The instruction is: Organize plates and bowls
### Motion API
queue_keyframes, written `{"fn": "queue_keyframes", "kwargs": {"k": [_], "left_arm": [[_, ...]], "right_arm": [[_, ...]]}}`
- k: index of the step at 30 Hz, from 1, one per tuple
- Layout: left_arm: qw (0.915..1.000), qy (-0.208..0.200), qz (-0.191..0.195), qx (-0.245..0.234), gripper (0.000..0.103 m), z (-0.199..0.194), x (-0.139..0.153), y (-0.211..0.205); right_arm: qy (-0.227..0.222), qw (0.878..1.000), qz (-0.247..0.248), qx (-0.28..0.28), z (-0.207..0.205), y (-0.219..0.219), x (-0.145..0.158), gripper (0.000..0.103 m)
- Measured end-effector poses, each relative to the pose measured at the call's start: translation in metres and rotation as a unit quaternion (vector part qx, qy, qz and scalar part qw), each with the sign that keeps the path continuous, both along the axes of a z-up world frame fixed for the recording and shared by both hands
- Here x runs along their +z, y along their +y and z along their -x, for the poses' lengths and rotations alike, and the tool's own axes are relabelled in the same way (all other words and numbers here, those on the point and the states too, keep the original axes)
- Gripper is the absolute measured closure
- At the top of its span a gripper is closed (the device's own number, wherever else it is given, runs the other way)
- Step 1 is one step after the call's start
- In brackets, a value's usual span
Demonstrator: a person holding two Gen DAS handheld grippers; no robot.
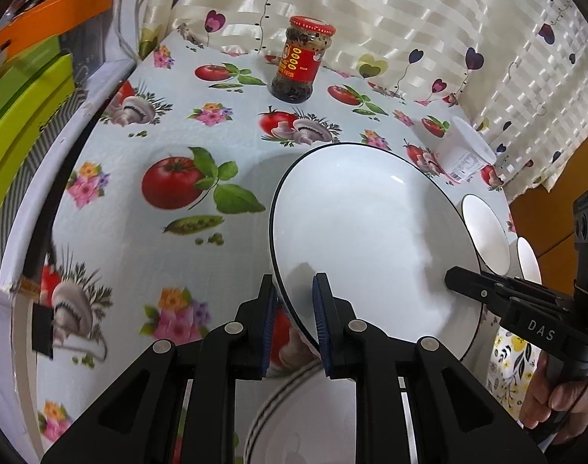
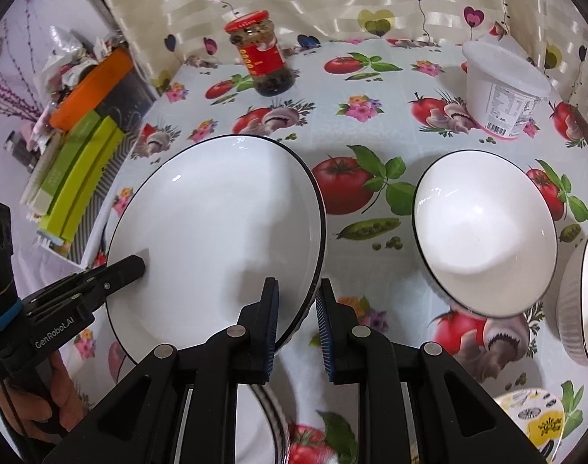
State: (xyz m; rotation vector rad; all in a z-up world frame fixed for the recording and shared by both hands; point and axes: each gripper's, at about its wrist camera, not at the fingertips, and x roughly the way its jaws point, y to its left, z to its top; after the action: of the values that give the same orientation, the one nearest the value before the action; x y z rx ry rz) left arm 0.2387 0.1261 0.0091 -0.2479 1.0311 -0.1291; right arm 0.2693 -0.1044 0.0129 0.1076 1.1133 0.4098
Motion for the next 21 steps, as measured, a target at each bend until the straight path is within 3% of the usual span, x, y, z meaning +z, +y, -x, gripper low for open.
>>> {"fn": "queue_keyframes", "kwargs": {"k": [9,21], "left_arm": [[0.9998,-0.01,-0.001,0.019,0.084,0.05,0.012,-0.001],[0.9991,-0.004,-0.007,0.042,0.084,0.116,0.007,-0.003]], "right_arm": [[-0.011,1.0,0.001,0.024,0.039,0.0,0.011,0.084],[-0.005,0.998,0.002,0.055,0.095,0.001,0.004,0.084]]}}
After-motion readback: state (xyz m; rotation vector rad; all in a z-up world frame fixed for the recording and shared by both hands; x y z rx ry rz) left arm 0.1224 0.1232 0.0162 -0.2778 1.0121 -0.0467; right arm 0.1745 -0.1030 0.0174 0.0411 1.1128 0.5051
